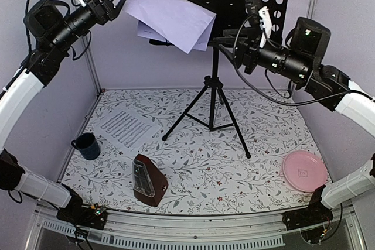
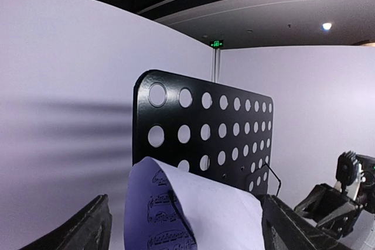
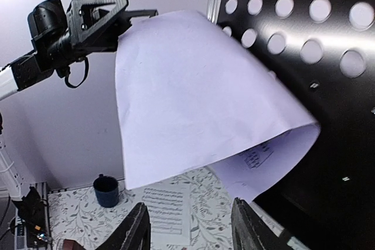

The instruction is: Set up the instrument practice props

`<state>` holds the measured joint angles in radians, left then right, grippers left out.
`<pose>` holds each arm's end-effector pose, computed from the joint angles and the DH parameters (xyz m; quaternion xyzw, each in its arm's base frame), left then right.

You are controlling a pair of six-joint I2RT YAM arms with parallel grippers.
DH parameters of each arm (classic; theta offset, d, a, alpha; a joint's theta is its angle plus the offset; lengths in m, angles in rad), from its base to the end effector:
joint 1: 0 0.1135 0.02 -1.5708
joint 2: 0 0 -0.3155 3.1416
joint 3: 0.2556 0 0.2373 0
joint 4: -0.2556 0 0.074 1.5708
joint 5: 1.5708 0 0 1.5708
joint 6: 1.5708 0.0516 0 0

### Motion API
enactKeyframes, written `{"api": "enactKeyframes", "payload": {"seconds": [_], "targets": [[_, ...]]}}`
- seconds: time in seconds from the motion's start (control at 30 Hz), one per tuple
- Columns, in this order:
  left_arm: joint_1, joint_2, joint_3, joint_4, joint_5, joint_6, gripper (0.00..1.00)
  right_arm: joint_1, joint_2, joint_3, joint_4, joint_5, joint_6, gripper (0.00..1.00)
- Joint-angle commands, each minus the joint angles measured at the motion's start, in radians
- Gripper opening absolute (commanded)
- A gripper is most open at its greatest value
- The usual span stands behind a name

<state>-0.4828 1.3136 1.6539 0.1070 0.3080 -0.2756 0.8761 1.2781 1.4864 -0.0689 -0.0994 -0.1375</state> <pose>0.2117 -0.1286 0.6051 0.1836 0.5101 -0.3855 0.7467 0.1659 0.2071 0.5392 -0.3509 0.5548 0.3025 0.6911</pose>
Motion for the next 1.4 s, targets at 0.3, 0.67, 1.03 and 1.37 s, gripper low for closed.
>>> {"api": "enactKeyframes", "payload": {"seconds": [0.3, 0.67, 1.03, 1.37], "targets": [[0.021, 0.022, 0.024, -0.008, 0.04, -0.043, 0.88, 0.096, 0.26, 0.031, 0.213, 0.099, 0.019, 0.27], [0.121, -0.081, -0.174, 0.011, 0.025, -0.158, 0.89, 0.097, 0.205, 0.016, 0.362, 0.122, 0.002, 0.3], [0.173, -0.087, -0.319, 0.066, 0.087, -0.2, 0.83, 0.097, 0.312, 0.208, 0.521, 0.22, -0.147, 0.51], [0.192, 0.032, -0.258, 0.126, 0.259, -0.198, 0.7, 0.041, 0.442, 0.4, 0.563, 0.28, -0.258, 0.56]]}}
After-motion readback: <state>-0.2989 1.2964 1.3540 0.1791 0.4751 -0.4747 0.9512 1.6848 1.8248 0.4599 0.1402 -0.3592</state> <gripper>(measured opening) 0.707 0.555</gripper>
